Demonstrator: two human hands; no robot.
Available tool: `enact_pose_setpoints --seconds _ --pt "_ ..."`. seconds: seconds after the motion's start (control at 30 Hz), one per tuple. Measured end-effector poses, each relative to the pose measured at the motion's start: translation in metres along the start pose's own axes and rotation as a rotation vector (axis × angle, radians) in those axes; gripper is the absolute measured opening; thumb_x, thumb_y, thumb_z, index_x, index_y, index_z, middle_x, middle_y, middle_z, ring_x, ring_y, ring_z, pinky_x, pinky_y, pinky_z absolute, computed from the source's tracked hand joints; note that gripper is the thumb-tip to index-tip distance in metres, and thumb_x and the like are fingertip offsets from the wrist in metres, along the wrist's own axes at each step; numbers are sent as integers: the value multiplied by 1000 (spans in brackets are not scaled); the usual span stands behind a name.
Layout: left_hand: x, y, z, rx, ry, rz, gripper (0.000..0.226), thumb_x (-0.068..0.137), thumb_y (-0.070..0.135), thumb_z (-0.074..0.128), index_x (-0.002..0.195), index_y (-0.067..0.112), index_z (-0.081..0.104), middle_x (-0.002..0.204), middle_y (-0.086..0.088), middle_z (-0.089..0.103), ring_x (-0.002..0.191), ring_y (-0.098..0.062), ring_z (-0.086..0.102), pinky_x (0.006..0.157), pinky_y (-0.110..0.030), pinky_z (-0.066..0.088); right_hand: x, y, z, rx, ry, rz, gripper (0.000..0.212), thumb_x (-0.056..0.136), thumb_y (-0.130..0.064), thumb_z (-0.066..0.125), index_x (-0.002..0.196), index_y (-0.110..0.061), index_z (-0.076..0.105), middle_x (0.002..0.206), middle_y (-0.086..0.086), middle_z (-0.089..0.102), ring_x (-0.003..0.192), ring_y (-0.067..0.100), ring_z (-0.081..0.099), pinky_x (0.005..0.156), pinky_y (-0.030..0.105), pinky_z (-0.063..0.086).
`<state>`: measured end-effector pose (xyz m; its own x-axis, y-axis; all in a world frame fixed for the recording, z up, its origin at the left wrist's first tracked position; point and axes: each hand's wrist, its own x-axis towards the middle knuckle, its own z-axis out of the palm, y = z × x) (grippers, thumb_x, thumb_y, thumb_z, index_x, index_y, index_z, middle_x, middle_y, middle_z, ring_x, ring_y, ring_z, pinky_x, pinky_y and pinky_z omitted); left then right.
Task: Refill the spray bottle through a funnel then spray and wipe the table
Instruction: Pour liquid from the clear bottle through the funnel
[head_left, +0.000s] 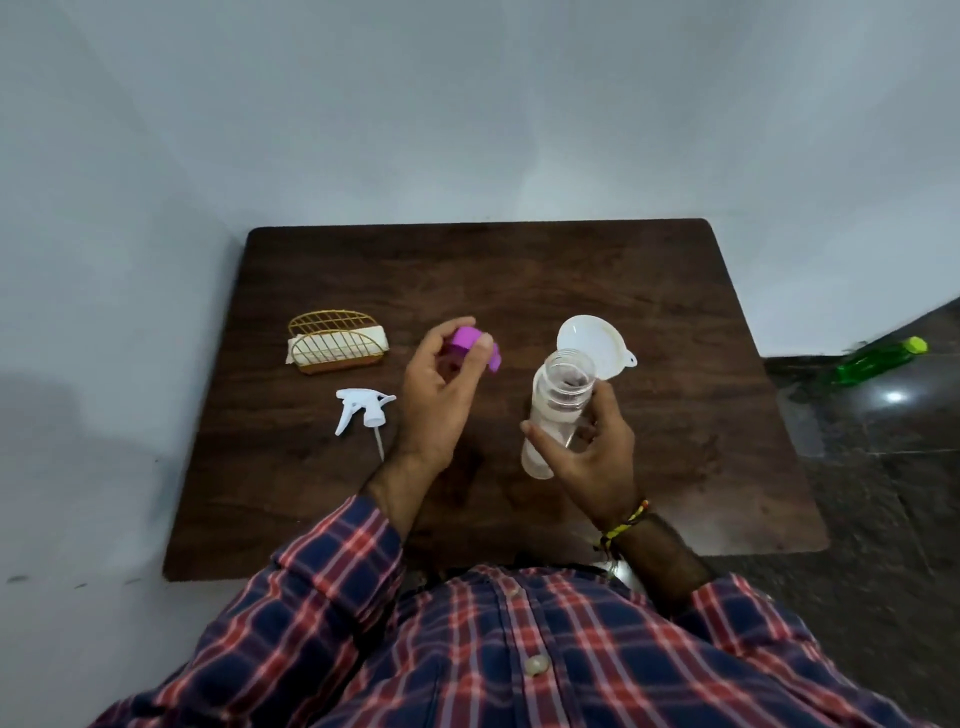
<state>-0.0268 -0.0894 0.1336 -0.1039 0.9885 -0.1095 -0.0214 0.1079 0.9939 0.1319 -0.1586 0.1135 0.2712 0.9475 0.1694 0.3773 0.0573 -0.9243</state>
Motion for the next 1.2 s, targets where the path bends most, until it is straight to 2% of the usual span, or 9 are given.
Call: enact_pose_setpoints --seconds 0.1,0.23,0.37,0.5,0.73,0.83,1.0,1.1,1.2 --pt "-10 36 1 -292 -7 38 38 80 20 75 115 10 64 111 -8 69 106 -25 67 86 -39 58 7 -7 13 8 -126 -57 59 72 -22 86 123 -14 56 116 -6 65 107 9 64 82 33 58" --pt "-19 52 -3 -223 22 129 44 78 1 76 118 -1 58 118 -15 66 107 -21 68 81 -29 57 23 -15 30 -51 -237 -114 60 74 -34 81 125 -20 53 115 -9 64 105 11 63 82 41 56" --pt "-22 53 -11 -97 95 163 47 71 4 84 111 7 61 110 -3 69 103 -20 68 80 -31 58 33 -24 41 -147 -268 -174 59 75 -41 75 127 -24 52 113 -10 66 99 9 64 81 38 55" --pt "-22 53 -21 24 161 179 49 69 13 87 113 11 64 112 -2 69 105 -18 68 85 -37 59 38 -34 47 -181 -303 -209 61 76 -48 70 130 -29 49 114 -12 66 99 8 64 80 36 56" --pt "-17 67 -39 -135 217 175 40 65 5 86 101 1 69 100 -2 72 95 -20 69 75 -30 59 37 -53 40 70 -371 -195 59 72 -40 83 118 -23 51 107 -10 66 94 3 66 75 29 59" --pt "-14 73 -35 -158 328 157 41 61 10 89 94 -2 69 94 -13 71 85 -20 69 73 -30 60 38 -57 45 -35 -255 -248 55 72 -38 82 117 -24 52 108 -9 63 97 5 61 76 31 56" --pt "-15 71 -18 -161 491 148 42 60 15 92 91 4 66 87 -4 68 79 -13 68 65 -22 57 41 -65 54 -376 -13 -380 42 77 -40 76 110 -24 56 103 -4 59 89 17 60 66 38 53" --pt "-9 71 -30 -172 379 150 35 66 12 89 92 5 67 91 -2 69 84 -11 67 68 -23 57 48 -66 49 -292 -113 -385 47 73 -39 81 111 -22 57 103 -4 63 91 14 62 69 34 54" --pt "2 70 -58 -206 69 152 34 72 9 81 103 8 67 108 -11 69 98 -17 67 73 -26 56 58 -73 40 144 -416 -170 51 71 -25 87 113 -13 61 102 -2 70 92 13 69 77 32 58"
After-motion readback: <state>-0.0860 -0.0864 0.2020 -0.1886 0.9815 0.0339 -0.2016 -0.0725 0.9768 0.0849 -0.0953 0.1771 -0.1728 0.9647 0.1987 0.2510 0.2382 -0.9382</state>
